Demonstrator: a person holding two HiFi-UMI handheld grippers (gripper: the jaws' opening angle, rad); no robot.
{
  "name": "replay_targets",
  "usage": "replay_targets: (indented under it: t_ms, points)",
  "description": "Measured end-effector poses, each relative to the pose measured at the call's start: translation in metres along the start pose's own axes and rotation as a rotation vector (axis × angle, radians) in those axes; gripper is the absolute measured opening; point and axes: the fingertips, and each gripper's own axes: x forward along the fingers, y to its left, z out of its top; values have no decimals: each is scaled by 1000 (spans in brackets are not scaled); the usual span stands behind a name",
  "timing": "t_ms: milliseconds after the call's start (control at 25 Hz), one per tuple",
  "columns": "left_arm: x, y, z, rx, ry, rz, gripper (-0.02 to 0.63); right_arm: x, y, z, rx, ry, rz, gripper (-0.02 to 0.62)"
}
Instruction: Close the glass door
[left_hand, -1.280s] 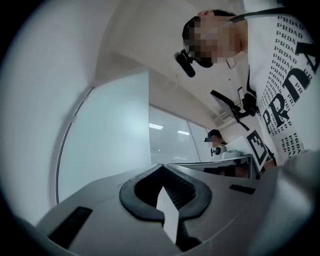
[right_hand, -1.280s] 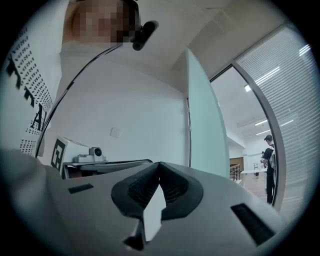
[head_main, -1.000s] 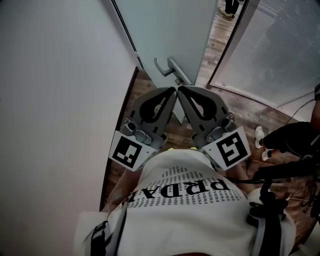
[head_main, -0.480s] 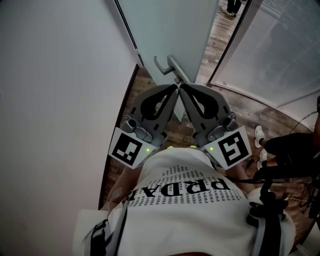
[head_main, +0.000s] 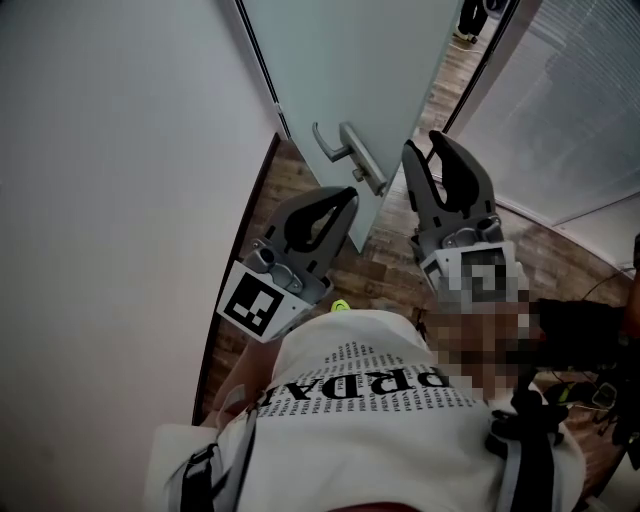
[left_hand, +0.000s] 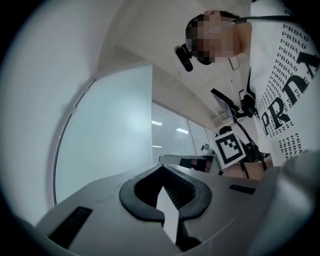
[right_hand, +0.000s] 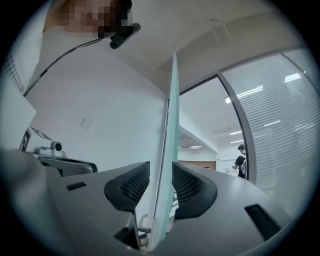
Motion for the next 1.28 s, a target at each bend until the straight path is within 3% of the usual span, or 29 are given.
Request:
replay_targets:
  t_ms: [120,240,440,680,880,1280]
  points:
    - [-3,-3,-5,-24,22,-6,-5,12,-7,-13,-70,70,-25,118]
    - [-13,-6,-23,-22,33,-6,-5,15,2,-30,-106,79,-47,118]
    - [-25,-9,-48,0,14,-1,-5,14,31,-59,-89,118,32,117]
    - [-17,-4,-49,-6,24,18,-5,11,48,-50,-162,125,117,77]
    - [-13,-3,-48,-7,24,22,-5,9,51,-47,-104,124,130,63]
    - [-21,3,-53,-22,37,71,-5,7,50,-44,-155,112,129,63]
